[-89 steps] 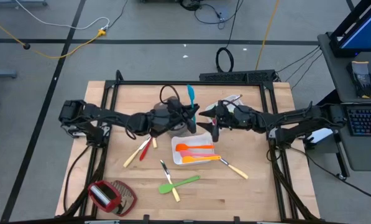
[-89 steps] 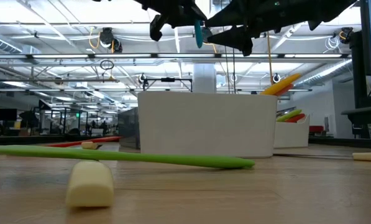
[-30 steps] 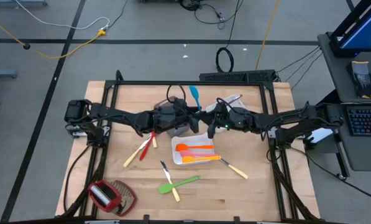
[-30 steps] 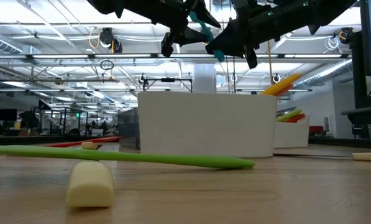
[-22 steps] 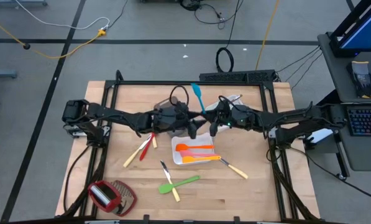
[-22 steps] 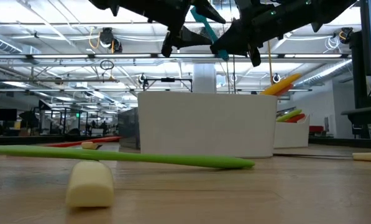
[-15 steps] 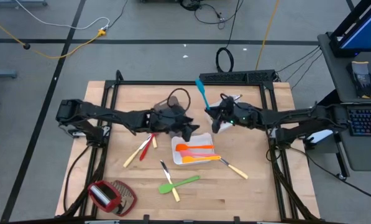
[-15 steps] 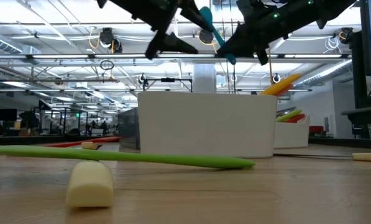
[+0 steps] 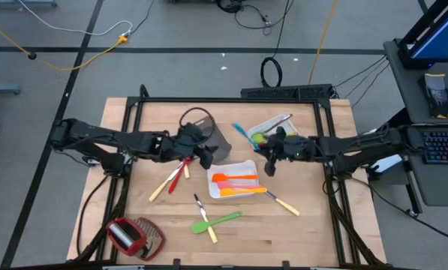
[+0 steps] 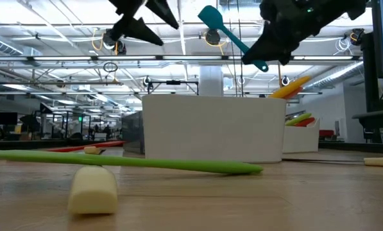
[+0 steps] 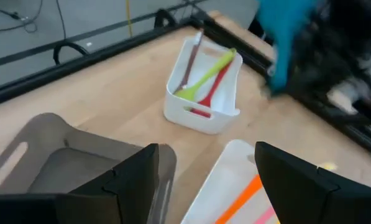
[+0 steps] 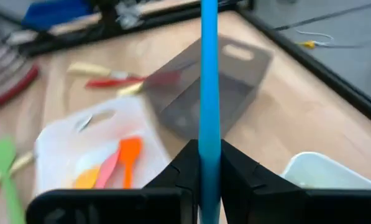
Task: Pick & Place Kitchen Items
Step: Put the blue spatula into bottom white bin
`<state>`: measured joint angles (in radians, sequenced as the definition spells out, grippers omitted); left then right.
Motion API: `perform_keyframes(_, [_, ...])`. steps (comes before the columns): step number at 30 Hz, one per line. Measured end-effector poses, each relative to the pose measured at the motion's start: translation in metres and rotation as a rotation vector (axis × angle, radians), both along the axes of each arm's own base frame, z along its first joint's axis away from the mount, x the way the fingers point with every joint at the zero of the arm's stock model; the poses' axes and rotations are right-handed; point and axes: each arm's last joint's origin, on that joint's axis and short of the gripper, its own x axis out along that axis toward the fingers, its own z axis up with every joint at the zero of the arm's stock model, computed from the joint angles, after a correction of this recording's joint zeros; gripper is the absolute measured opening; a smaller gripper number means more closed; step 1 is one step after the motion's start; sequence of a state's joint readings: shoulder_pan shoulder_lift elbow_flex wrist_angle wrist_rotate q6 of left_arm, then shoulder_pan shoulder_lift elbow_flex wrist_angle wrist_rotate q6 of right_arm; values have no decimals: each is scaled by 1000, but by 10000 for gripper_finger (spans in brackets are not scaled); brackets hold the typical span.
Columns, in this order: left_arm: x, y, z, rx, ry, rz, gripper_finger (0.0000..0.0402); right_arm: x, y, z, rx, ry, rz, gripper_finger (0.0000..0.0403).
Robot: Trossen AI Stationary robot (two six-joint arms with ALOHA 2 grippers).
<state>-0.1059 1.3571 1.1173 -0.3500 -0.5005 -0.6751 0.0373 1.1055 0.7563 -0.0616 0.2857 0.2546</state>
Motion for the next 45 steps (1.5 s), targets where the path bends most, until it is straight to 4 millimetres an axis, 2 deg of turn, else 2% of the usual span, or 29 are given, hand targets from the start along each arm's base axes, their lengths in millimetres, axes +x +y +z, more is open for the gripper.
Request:
perform_keyframes(2, [-4,-1,2,0,-26,1,271,-1,7,-2,-33,32,49,28])
perform_keyframes(6, [-12,-9,-8,-16,-21,-19,271,-3,17,-5,-114,82,105,28])
perform_keyframes(10, [-19,-17,-22,-30,-131,-24,271,-6,23,-5,-181,151,145,28])
perform_keyframes(16, [-35,-23,-47,-50,-264,-43,271,-7,33,3,-181,264,193,28])
perform_keyframes(20, [-46,-25,-57,-61,-290,-58,271,-1,39,17,-109,373,254,28])
perform_keyframes(28, [-54,-28,-52,-34,-294,-128,271,25,47,38,85,641,360,28])
perform_keyframes(35, [-54,-29,-52,-18,-283,-159,271,46,48,36,247,851,442,27])
perform_keyframes(42, [-54,-30,-51,14,-275,-179,271,60,32,21,420,1011,451,27])
perform_keyframes(45, [-54,-30,-51,16,-276,-180,271,65,24,19,431,1068,450,27])
